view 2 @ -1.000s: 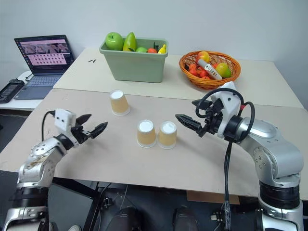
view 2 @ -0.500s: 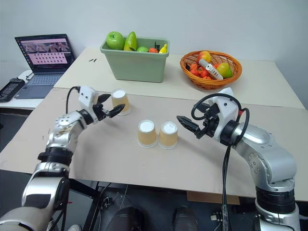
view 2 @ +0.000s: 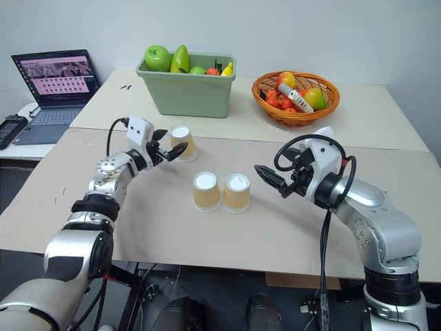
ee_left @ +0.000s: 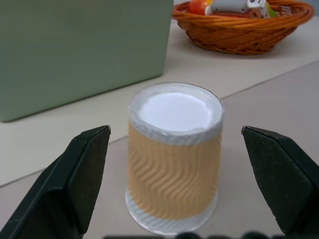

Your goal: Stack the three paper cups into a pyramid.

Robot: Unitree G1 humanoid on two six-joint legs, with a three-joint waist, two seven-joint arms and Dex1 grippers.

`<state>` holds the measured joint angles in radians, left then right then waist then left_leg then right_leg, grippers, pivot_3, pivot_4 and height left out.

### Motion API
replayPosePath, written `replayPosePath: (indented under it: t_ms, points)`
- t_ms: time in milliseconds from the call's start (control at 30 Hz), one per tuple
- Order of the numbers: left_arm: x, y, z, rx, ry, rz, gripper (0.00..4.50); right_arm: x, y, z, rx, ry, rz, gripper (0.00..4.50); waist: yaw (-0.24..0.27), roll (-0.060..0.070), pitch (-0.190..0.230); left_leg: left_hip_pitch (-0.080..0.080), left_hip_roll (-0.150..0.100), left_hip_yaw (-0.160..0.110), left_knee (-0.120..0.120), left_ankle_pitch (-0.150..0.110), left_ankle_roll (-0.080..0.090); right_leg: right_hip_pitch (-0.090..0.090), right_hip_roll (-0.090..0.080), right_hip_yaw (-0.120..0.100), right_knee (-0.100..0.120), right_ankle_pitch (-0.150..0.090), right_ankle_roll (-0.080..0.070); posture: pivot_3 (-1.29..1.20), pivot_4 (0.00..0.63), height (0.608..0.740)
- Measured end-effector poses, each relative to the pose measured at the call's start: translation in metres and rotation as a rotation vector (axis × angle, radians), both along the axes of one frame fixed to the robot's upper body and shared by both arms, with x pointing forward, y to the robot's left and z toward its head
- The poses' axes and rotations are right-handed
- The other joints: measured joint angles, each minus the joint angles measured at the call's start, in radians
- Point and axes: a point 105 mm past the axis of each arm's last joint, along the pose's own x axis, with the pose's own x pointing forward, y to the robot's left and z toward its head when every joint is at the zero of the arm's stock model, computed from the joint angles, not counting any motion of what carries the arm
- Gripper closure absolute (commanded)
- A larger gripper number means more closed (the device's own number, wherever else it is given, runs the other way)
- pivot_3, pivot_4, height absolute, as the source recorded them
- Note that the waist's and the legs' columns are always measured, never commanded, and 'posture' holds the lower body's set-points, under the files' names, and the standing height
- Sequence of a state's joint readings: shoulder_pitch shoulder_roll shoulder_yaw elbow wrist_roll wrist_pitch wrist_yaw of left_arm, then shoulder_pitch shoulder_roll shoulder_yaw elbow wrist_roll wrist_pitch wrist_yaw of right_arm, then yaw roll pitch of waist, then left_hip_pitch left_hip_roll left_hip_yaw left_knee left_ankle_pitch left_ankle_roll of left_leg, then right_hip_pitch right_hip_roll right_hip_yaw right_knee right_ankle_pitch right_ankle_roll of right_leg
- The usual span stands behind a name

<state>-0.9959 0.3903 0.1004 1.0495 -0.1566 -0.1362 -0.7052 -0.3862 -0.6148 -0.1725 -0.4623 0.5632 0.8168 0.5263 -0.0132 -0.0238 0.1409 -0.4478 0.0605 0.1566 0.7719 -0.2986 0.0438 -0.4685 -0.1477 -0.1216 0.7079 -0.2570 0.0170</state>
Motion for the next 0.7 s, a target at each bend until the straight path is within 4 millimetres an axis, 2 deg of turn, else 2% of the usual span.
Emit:
replayPosePath:
  t_ms: [167,400,567,700]
  points:
    - [0.003,-0.001,-0.003,0.011,0.016,0.011,0.0,0.001,-0.001,0.001,0.004,-0.007,-0.007,0.04,0.0,0.0,0.0,0.0,0.0,0.0,0.0,0.0,0.0,0.0,0.0,0.0,0.0,0.0,0.0,0.0,0.15,0.674]
    - [0.005,-0.019,-0.013,0.032,0.067,-0.025,0.0,0.003,-0.003,-0.001,0.008,0.003,-0.015,0.04,0.0,0.0,0.0,-0.001,-0.001,-0.001,0.0,0.0,0.0,0.0,0.0,0.0,0.0,0.0,0.0,0.0,0.15,0.674]
    - [0.008,-0.03,-0.012,0.04,0.072,-0.036,0.0,0.003,-0.004,0.0,0.01,-0.006,-0.02,0.04,0.0,-0.001,0.0,-0.002,-0.001,-0.001,0.0,0.0,0.0,-0.001,0.0,0.0,0.001,0.0,0.0,0.0,0.15,0.674]
    - [0.01,-0.03,-0.011,0.04,0.072,-0.022,0.0,0.004,-0.004,0.0,0.01,-0.007,-0.025,0.04,0.0,-0.001,0.0,-0.002,-0.001,-0.001,0.0,0.0,0.0,-0.001,0.0,0.0,0.001,0.0,0.0,0.0,0.15,0.674]
